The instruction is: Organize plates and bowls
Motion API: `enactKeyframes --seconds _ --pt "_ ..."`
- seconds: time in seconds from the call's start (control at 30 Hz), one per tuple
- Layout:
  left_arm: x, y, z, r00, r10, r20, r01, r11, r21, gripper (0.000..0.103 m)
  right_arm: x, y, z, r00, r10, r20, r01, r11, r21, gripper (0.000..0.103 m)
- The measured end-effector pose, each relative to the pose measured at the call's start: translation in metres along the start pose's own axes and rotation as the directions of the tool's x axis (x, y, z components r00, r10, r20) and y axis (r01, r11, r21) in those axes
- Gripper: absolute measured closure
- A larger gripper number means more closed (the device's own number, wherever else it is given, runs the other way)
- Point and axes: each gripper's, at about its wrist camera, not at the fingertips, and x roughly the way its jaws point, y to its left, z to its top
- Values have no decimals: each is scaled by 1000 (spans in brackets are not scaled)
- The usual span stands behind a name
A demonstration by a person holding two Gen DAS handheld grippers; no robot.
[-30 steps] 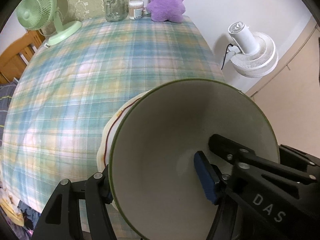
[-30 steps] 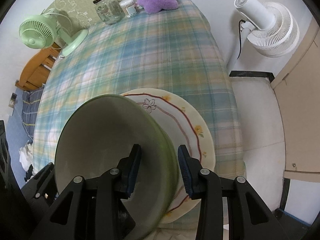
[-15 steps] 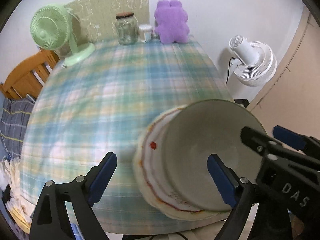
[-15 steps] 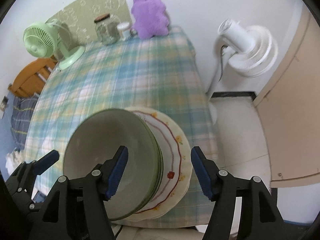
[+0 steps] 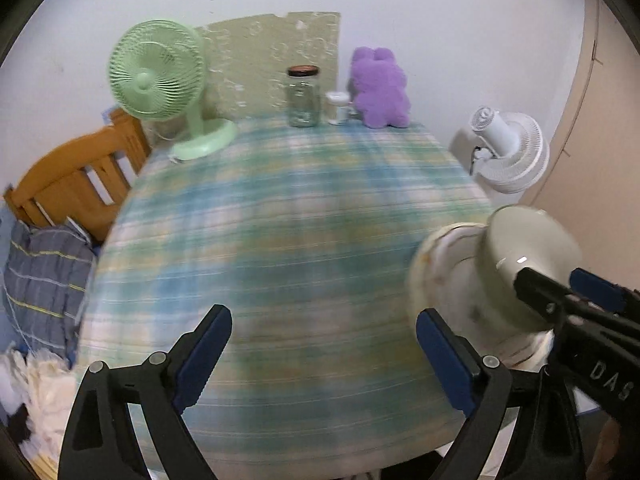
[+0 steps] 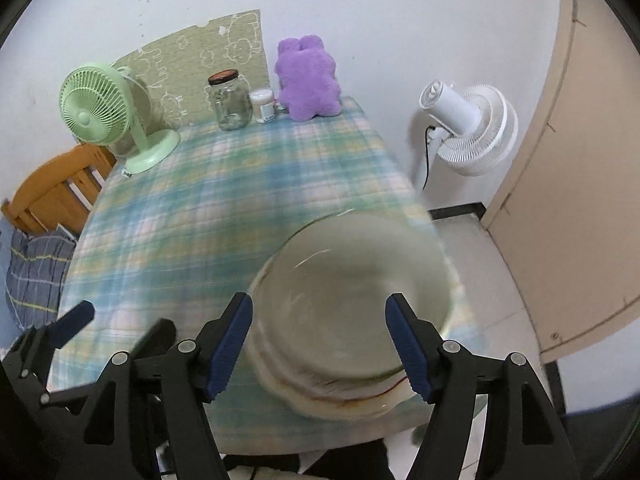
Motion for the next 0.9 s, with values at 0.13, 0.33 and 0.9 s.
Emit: enactKeyframes --seconds 0.13,0.33,0.9 --pt "-11 28 -19 997 62 54 -63 998 11 7 -3 26 -20 999 13 30 -13 1000 8 31" --pt "-26 58 -43 987 98 130 -91 994 -55 4 -16 60 -41 987 39 157 -25 996 -87 25" --pt "-40 89 -115 964 143 223 -116 985 -129 1 -20 87 -119 953 74 294 -41 992 -116 14"
